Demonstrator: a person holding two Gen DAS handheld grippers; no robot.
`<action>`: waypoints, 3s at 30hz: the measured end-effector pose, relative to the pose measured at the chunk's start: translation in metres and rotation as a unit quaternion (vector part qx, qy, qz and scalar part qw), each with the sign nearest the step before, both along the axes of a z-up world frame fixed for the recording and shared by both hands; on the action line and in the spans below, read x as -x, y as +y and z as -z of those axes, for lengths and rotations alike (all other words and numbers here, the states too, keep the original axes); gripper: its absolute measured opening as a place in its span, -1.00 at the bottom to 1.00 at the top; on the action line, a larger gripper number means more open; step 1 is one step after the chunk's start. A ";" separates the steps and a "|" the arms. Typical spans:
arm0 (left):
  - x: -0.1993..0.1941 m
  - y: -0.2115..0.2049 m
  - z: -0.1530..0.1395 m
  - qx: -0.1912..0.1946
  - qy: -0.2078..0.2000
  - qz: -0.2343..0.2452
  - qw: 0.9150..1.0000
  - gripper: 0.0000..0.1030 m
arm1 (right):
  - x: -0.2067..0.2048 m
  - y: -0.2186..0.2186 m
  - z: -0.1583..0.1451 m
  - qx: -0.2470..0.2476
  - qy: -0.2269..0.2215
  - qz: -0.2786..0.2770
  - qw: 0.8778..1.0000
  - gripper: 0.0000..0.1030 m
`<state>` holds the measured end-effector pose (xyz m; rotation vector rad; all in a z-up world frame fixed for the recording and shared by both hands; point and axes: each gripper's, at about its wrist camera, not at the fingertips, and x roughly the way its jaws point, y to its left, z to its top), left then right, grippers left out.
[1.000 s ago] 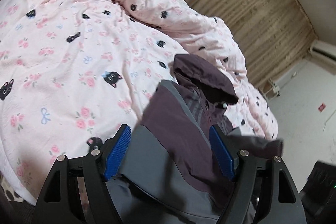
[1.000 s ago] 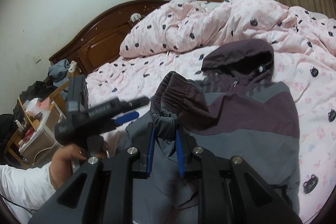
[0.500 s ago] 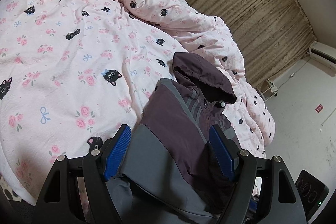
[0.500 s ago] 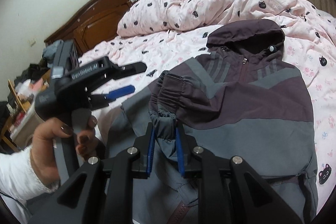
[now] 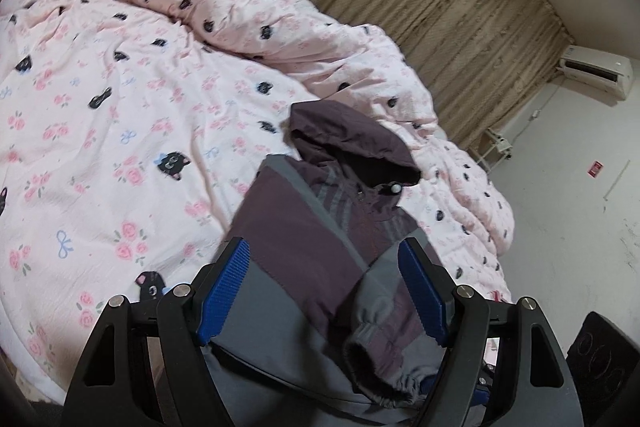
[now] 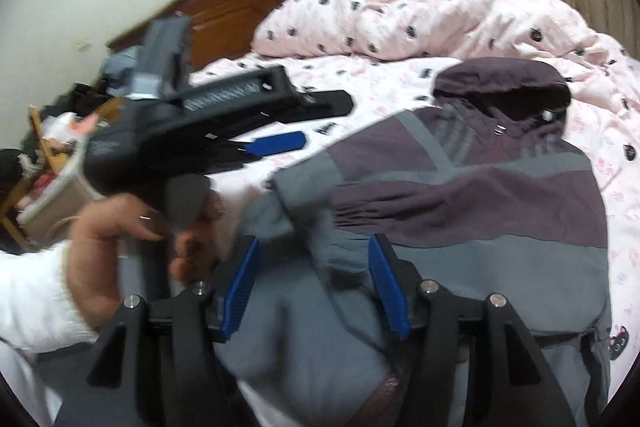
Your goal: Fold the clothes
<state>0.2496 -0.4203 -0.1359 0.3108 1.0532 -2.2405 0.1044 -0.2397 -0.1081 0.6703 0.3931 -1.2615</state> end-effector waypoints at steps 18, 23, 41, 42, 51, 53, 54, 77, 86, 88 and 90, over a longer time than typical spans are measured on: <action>0.066 0.030 0.022 0.012 -0.161 0.094 0.982 0.40 | 0.044 0.013 0.027 -0.050 0.017 0.079 0.995 0.14; 0.068 0.038 0.023 0.032 -0.185 0.093 0.978 0.40 | 0.031 0.011 0.031 -0.050 0.055 0.073 0.995 0.24; 0.021 0.005 -0.042 0.120 -0.090 0.059 0.987 0.40 | 0.095 0.042 -0.015 0.024 -0.122 0.088 0.988 0.24; 0.023 0.001 -0.045 0.124 -0.092 0.063 0.986 0.40 | 0.099 0.043 -0.017 0.025 -0.122 0.091 0.988 0.24; 0.061 -0.057 -0.070 0.167 -0.121 0.126 0.970 0.40 | 0.151 0.021 -0.041 0.020 -0.092 0.106 0.990 0.24; 0.073 -0.073 -0.067 0.161 -0.125 0.146 0.968 0.40 | 0.167 0.012 -0.044 0.012 -0.080 0.111 0.990 0.24; 0.080 -0.085 -0.062 0.157 -0.132 0.156 0.966 0.40 | 0.175 0.007 -0.045 0.008 -0.074 0.115 0.991 0.24; 0.151 -0.282 0.043 -0.103 0.006 0.179 0.978 0.40 | 0.365 -0.188 0.014 -0.059 -0.256 0.181 0.948 0.25; 0.177 -0.295 0.068 -0.119 -0.001 0.190 0.975 0.40 | 0.386 -0.228 0.042 -0.071 -0.284 0.183 0.939 0.25; 0.181 -0.296 0.069 -0.118 0.002 0.190 0.975 0.40 | 0.386 -0.234 0.044 -0.070 -0.281 0.181 0.940 0.25; 0.185 -0.297 0.070 -0.117 0.003 0.190 0.975 0.40 | 0.386 -0.239 0.045 -0.070 -0.278 0.181 0.941 0.25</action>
